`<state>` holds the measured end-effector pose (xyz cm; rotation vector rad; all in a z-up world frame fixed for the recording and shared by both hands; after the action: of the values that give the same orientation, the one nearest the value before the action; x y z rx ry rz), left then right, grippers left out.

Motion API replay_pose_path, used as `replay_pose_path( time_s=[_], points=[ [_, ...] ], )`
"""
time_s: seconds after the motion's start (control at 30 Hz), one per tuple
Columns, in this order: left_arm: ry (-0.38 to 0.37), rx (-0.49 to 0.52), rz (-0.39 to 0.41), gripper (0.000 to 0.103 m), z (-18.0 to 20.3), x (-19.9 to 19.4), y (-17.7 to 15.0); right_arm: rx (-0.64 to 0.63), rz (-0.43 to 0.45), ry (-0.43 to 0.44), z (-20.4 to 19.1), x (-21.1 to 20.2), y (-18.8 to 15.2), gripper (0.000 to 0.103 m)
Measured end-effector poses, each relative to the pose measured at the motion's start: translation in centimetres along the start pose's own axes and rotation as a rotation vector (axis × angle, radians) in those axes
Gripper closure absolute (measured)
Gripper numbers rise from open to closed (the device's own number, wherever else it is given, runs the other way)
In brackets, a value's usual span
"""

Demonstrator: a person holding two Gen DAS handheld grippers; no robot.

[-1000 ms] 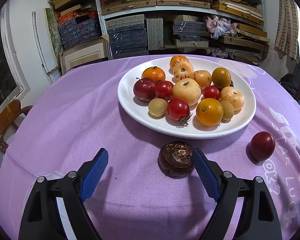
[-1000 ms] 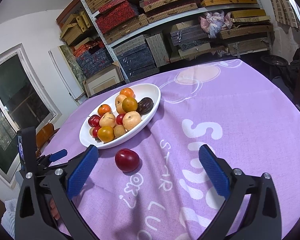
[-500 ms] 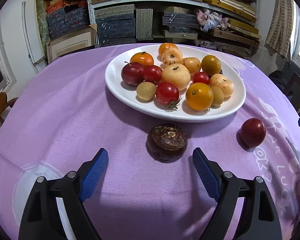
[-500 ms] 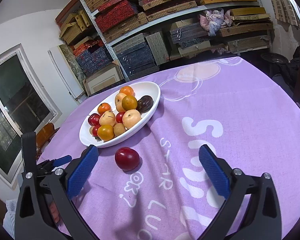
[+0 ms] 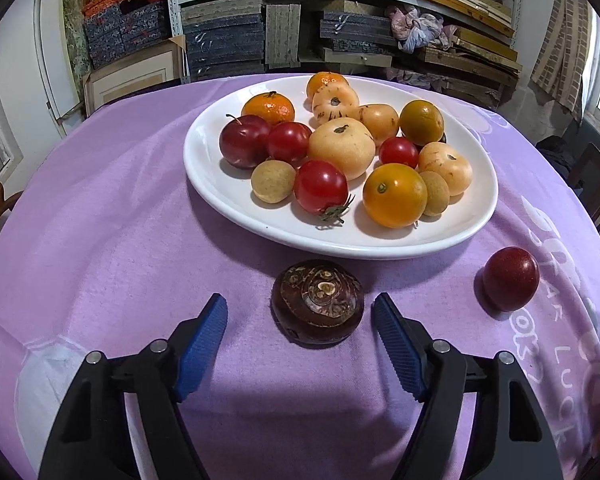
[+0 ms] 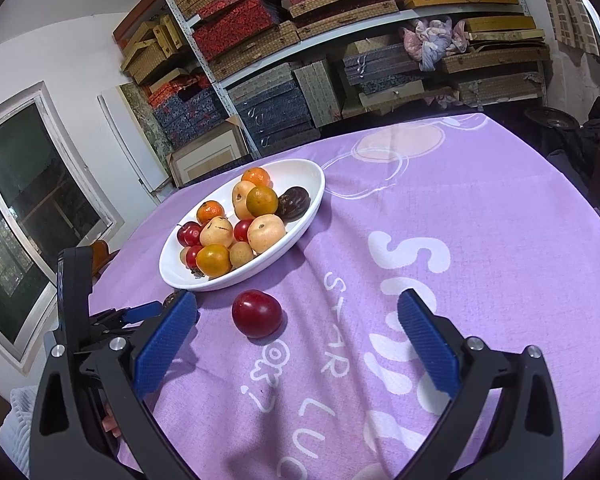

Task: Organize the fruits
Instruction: 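Move both open tools toward the dark brown fruit and the red plum, then grasp a dark brown round fruit with the left tool while the right tool grasps a red plum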

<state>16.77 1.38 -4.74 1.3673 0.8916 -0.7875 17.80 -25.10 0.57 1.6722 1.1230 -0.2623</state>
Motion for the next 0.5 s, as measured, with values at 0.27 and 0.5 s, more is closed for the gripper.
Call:
replay_pose_path(
  time_s=[0.27, 0.5],
  points=[
    [0.050, 0.013, 0.014, 0.045, -2.2, -0.5, -0.2, 0.003, -0.011, -0.001, 0.2, 0.3, -0.2, 0.004],
    [0.024, 0.004, 0.016, 0.054, -4.6, -1.6, -2.1, -0.013, -0.019, -0.003, -0.1, 0.5, -0.3, 0.004]
  ],
)
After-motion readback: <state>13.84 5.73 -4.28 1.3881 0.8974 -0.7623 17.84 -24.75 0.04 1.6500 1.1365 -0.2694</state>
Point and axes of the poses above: each gripper's, at about its wrist camera, not at the fingertips, and x roughly the way its jaws point, z to its right, y to its top, the point moved 7 cm from there along x, roughly the way its jaws point, and after that the axes turned 10 degrees about -z, right-handed, at the moved point
